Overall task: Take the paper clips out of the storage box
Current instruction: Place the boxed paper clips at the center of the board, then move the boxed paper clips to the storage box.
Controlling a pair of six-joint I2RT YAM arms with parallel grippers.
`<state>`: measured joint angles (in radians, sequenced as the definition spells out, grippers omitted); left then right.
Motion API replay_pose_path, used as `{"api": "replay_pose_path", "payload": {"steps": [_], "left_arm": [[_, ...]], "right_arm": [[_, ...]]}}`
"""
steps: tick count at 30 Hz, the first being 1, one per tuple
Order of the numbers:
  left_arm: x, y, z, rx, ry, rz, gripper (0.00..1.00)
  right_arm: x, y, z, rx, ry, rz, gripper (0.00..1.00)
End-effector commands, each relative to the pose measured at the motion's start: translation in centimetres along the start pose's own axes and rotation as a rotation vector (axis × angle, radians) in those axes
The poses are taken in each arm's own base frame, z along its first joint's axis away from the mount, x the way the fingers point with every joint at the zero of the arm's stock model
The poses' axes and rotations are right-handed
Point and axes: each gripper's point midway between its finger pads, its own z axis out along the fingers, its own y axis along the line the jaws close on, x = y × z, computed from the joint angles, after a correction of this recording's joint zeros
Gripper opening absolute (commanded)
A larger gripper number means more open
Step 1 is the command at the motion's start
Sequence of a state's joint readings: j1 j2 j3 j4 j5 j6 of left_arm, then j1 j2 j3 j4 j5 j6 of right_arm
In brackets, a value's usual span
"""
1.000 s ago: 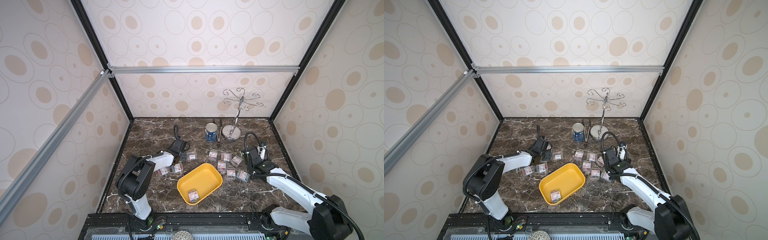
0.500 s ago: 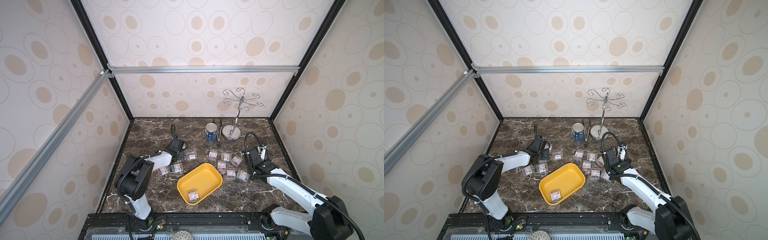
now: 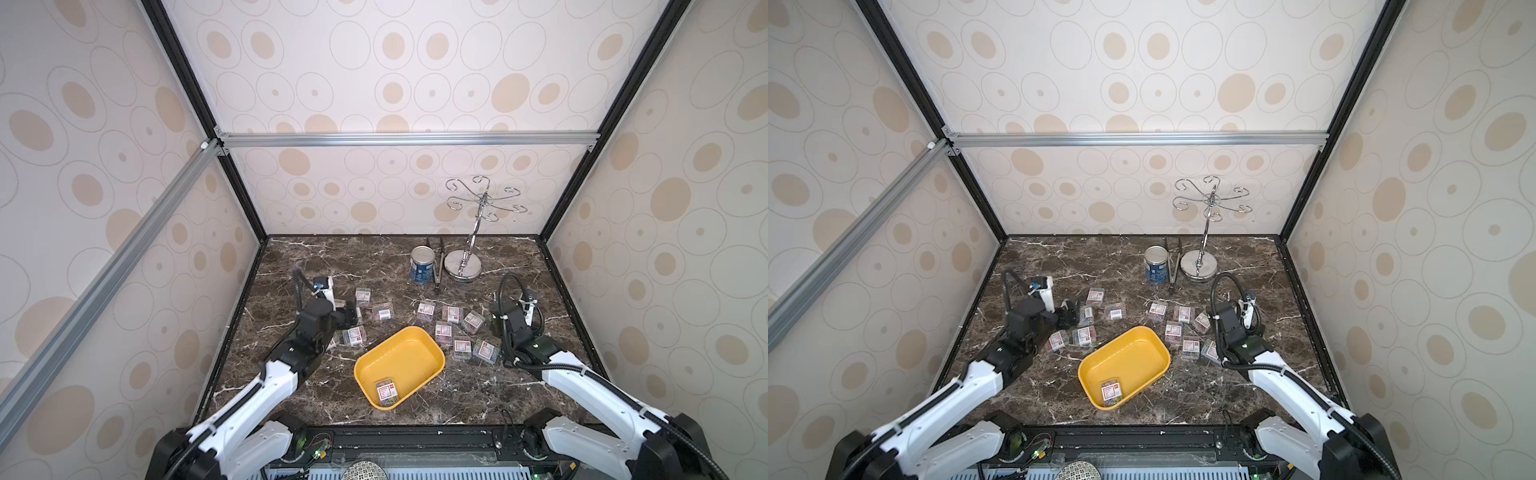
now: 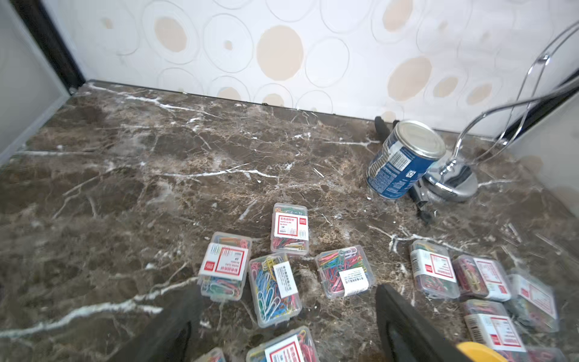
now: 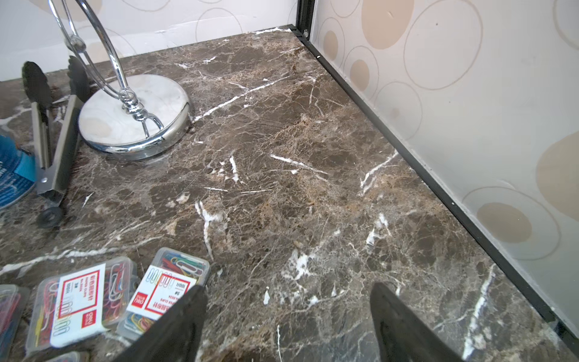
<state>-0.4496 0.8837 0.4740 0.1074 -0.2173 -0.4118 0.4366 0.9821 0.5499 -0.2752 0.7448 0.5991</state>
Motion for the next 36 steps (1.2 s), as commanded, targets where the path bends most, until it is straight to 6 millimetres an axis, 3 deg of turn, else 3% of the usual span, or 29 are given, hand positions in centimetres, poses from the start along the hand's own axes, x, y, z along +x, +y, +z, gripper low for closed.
{"api": "replay_pose_path", "payload": {"steps": [1,5,13,20,30,36], "left_arm": [[1.7,2.8,-1.1,-0.097,-0.041,0.000,0.97],[3.7,5.2,-1.6,-0.190,-0.040,-0.020,0.99],[4.1,6.0,-1.6,-0.233,-0.054,-0.044,0.99],[4.0,6.3,-2.0,-0.234,-0.072,-0.063,1.00],[4.2,6.7,-2.1,-0.254,-0.071,-0.068,1.00],[4.2,6.7,-2.1,-0.257,-0.070,-0.069,1.00]], "right_arm": [[0.1,0.4,-0.4,-0.065,-0.021,0.056,0.85],[0.9,0.7,-1.0,-0.115,0.031,0.036,0.85],[2.7,8.2,-6.4,-0.654,0.188,0.102,0.88],[4.5,12.4,-11.7,-0.666,0.128,-0.206,0.85],[11.9,21.9,-19.9,-0.792,0.134,-0.558,0.72],[16.7,24.5,-22.4,-0.875,0.287,-0.617,0.70]]}}
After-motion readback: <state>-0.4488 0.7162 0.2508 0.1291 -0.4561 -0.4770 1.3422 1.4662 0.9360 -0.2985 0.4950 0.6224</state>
